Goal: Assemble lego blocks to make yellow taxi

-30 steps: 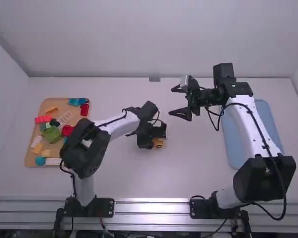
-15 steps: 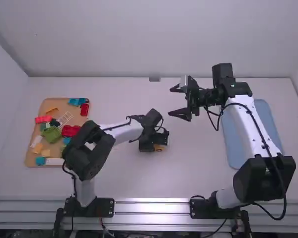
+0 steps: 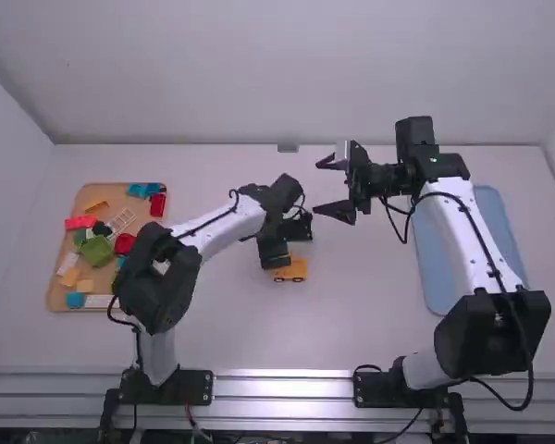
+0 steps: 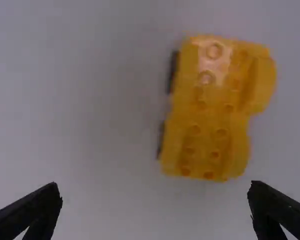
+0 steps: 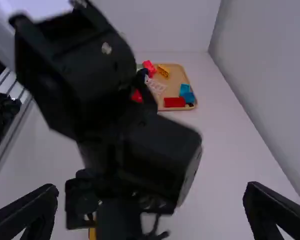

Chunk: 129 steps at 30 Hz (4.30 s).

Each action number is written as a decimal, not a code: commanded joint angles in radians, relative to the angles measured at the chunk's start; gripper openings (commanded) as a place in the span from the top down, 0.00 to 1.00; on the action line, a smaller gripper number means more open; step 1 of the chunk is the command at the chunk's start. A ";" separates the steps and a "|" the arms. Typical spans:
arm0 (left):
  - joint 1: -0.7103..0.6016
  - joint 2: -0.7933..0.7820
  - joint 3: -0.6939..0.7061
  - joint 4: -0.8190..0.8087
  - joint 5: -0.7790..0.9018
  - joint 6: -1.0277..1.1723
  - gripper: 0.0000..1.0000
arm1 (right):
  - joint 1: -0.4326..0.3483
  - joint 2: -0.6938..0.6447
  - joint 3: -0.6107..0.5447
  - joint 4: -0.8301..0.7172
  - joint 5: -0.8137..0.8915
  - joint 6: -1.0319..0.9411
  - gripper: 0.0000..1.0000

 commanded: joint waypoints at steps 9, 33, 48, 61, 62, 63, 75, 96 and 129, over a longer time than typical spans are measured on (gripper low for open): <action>0.140 -0.311 0.032 -0.018 -0.208 -0.636 0.01 | 0.066 -0.024 0.027 0.052 0.043 0.005 0.01; 0.754 -0.739 -0.019 -0.475 -0.558 -1.544 0.01 | 0.080 -0.024 0.027 0.096 0.039 -0.001 0.01; 0.885 -0.615 0.039 -0.322 -0.164 -1.225 0.01 | 0.080 -0.024 0.027 0.104 0.039 0.000 0.01; 1.010 -0.264 0.392 -0.663 -0.409 -1.343 0.01 | 0.078 -0.024 0.027 0.097 0.043 0.002 0.01; 1.056 -0.258 0.390 -0.657 -0.397 -1.343 0.01 | 0.079 -0.024 0.027 0.097 0.043 0.002 0.01; 1.094 -0.257 0.388 -0.651 -0.373 -1.342 0.01 | 0.078 -0.024 0.027 0.097 0.043 0.002 0.01; 1.369 -0.245 0.229 -0.527 -0.074 -1.031 0.01 | 0.080 -0.024 0.027 0.106 0.039 -0.005 0.01; 1.379 -0.212 -0.195 -0.183 -0.132 -1.370 0.27 | 0.126 -0.024 0.027 0.153 0.089 0.029 0.01; 1.384 -0.003 -0.219 0.069 -0.072 -1.369 0.47 | 0.124 -0.024 0.027 0.153 0.096 0.025 0.01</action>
